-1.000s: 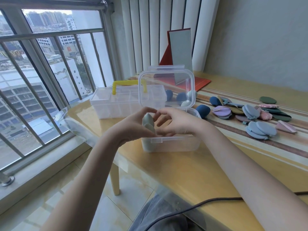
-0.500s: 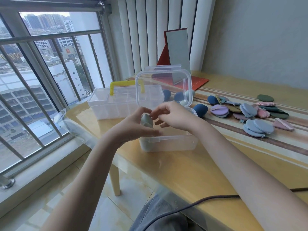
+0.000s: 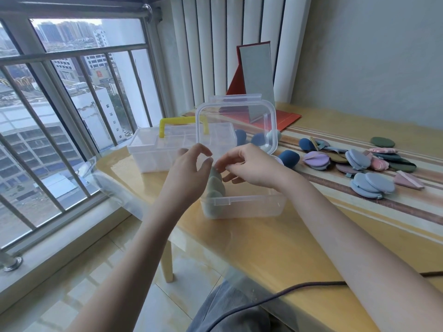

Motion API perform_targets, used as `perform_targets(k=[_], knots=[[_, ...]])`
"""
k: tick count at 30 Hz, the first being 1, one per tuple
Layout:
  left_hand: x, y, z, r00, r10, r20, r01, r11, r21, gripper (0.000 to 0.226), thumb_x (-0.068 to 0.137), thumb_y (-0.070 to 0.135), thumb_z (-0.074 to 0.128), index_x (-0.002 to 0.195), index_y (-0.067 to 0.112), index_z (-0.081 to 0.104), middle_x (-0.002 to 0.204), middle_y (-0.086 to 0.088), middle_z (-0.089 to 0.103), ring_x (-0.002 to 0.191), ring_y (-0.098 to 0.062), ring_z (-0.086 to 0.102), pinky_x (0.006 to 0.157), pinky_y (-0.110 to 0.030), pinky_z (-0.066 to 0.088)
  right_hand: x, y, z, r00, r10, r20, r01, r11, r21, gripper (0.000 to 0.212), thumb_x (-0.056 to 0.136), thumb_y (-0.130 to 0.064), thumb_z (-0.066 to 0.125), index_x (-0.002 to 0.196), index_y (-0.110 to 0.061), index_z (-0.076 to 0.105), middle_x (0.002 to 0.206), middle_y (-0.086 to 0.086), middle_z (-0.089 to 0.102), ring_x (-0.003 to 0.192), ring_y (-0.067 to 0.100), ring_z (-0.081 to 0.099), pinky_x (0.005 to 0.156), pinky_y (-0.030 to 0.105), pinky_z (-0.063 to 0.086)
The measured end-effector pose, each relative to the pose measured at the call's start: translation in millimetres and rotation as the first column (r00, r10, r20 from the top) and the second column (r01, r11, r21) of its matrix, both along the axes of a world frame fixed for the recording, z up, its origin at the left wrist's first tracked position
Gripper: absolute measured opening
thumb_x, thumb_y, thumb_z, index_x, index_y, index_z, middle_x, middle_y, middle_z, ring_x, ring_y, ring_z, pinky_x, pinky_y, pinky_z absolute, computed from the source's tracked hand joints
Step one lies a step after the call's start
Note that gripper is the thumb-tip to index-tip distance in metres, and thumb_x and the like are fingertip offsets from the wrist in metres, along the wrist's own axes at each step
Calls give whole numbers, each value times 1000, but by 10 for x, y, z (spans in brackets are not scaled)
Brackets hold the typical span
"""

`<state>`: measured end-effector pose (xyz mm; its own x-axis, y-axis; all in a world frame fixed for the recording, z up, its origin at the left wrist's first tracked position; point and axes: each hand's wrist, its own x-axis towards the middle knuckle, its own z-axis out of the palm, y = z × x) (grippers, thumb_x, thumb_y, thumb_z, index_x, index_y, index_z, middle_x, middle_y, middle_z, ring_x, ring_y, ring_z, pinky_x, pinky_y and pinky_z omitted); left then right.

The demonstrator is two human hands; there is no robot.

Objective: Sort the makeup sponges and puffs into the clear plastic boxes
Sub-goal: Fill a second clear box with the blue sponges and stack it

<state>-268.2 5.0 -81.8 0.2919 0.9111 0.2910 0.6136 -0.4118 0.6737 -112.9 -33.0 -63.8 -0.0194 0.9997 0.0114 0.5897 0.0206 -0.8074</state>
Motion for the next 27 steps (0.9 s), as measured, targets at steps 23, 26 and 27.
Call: perform_targets(k=[23,26,27], knots=[[-58,16,87,977,-112,-183,138,981,136,17,78,20,67,90,22,56,89,5,62,80,-14,55,66,-30,48,-41,-5,-37,989,91,-114,-108,983,-149,36,89,0,58,120,-18,53,118,-2,64,107,10,62,83,19,53],[-62,30,83,971,-116,-210,148,978,148,18,78,10,66,92,20,61,91,5,63,82,-13,56,69,-28,48,-35,-18,5,998,65,11,-64,995,-77,23,88,-7,65,106,-19,57,106,0,67,94,11,66,78,20,56],[-59,35,77,972,-107,-210,142,977,157,17,78,9,66,91,20,63,90,6,63,81,-12,56,70,-28,48,-26,-29,25,998,40,57,-36,997,-68,17,89,-11,66,101,-19,59,100,1,67,89,13,67,76,23,58]])
